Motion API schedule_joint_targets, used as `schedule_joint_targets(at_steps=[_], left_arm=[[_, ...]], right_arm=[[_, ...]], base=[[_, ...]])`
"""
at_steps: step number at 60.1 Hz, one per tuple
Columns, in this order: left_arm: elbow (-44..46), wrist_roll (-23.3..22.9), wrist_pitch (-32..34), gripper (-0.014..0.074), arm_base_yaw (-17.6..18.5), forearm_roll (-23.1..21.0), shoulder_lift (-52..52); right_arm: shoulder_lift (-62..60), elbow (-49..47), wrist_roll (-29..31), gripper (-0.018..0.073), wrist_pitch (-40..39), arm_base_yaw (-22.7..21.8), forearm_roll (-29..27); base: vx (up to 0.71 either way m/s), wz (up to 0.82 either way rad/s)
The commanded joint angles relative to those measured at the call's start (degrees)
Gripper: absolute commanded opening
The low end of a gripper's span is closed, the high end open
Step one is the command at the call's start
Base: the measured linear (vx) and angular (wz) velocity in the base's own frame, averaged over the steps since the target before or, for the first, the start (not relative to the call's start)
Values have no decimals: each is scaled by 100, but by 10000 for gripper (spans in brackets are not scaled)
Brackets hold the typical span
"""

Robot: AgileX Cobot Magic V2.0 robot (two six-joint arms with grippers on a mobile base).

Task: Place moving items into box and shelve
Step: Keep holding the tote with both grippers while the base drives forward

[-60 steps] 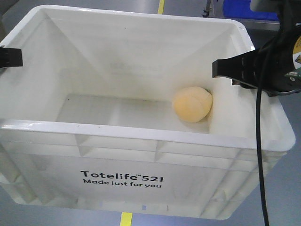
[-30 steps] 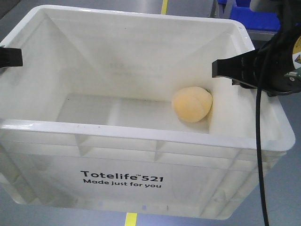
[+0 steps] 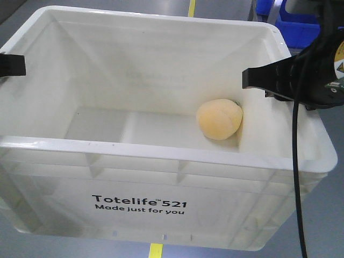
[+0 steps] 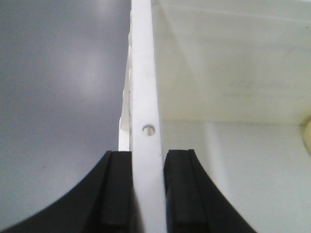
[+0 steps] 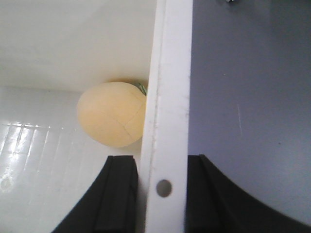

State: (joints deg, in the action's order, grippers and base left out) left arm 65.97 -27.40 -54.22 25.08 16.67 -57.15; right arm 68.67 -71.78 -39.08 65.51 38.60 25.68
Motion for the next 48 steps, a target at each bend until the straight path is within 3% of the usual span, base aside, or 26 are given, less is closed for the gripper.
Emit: schedule_joint_targets(at_steps=[1,48], left_arm=[[247,-1,701,-15,-1,414,158],[247,-1,701,-13,-1,414,158]], right_arm=[[-174,-195,23,-11,-310,-36,730],[-174,-195,23,-11,-310,-36,730]], base=[[39,0],[42,-1]])
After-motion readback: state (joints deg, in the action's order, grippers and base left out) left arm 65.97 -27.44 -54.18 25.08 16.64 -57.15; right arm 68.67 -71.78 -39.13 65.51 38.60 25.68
